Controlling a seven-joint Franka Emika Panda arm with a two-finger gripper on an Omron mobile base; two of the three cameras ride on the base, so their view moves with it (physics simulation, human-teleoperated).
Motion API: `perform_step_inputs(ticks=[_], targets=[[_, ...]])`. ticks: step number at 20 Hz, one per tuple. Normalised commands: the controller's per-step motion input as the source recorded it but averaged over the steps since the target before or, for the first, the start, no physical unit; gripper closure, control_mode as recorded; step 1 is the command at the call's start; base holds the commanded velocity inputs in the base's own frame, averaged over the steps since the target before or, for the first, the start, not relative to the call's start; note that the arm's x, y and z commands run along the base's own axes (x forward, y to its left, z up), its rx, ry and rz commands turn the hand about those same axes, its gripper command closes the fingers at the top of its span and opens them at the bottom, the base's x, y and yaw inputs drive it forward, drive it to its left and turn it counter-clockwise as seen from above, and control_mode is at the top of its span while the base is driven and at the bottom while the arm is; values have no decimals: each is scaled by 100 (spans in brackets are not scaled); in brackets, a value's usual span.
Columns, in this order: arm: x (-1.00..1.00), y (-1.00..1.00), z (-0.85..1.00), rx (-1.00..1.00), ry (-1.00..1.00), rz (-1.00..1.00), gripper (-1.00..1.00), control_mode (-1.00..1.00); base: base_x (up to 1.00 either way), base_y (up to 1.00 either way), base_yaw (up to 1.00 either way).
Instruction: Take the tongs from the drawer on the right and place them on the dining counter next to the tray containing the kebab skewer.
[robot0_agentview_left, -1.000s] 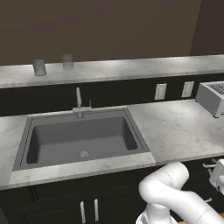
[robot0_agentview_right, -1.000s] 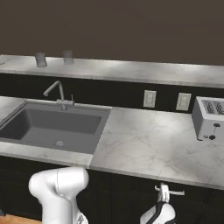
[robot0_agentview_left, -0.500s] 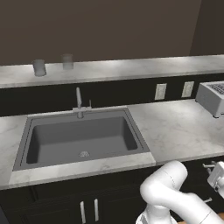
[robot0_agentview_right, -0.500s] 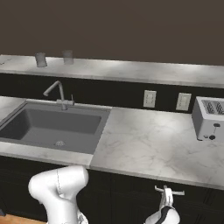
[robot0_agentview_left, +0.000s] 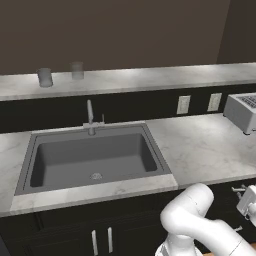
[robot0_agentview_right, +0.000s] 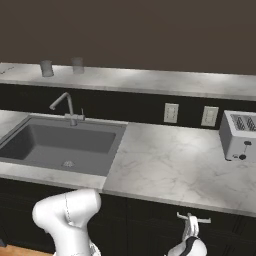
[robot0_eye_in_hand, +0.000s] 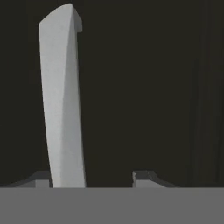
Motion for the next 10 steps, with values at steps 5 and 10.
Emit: perform_step_inputs(ticks=[5,10], targets=[[10,-14,-5,0,-7,0,100,-100,0,0,0],[3,-20,-19,0,-1,0,100,-100,0,0,0]])
